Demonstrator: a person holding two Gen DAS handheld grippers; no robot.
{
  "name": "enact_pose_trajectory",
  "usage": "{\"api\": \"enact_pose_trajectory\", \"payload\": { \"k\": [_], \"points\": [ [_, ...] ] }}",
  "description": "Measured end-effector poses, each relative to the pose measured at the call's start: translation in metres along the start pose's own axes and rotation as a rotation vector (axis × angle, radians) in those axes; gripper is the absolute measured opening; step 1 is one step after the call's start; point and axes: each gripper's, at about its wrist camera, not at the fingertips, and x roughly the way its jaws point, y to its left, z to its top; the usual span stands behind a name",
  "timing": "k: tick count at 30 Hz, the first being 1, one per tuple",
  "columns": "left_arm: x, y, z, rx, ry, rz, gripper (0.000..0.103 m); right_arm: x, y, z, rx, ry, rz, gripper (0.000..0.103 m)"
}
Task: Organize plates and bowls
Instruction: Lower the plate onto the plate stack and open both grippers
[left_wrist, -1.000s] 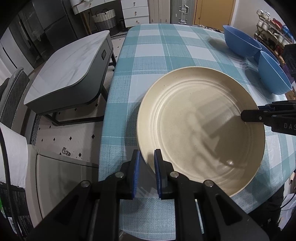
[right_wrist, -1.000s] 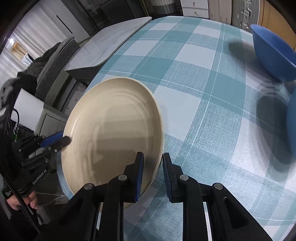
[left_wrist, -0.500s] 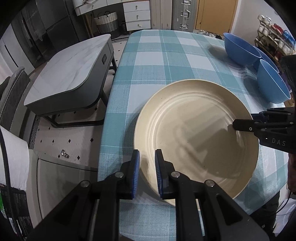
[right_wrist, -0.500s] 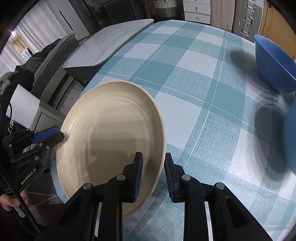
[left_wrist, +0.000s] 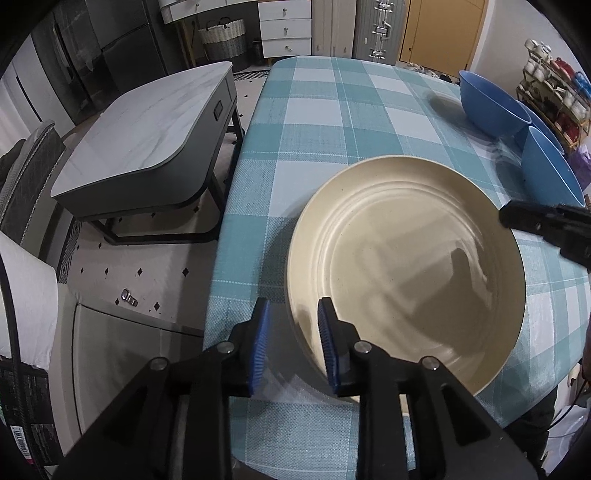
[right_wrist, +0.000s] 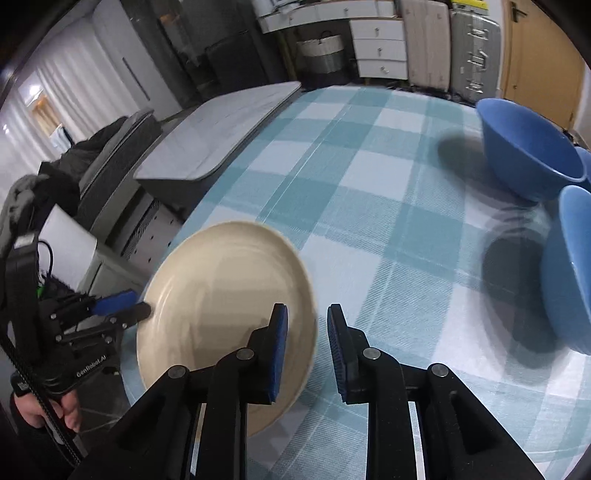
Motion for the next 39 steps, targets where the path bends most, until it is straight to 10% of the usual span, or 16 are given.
{"api": "enact_pose_trajectory", "payload": {
  "k": [16,39],
  "points": [
    [0.003,0.004,-0.002,-0.014,0.005,-0.011,0.026,0.03,-0.034,-0.004,0.187,0.087,0.161,0.019],
    [-0.017,-0.001,0.002,-0.032,-0.066,-0.011,0.037,0.004,0.006,-0.007,-0.044,-0.062,-0.045,0.022]
  ]
}}
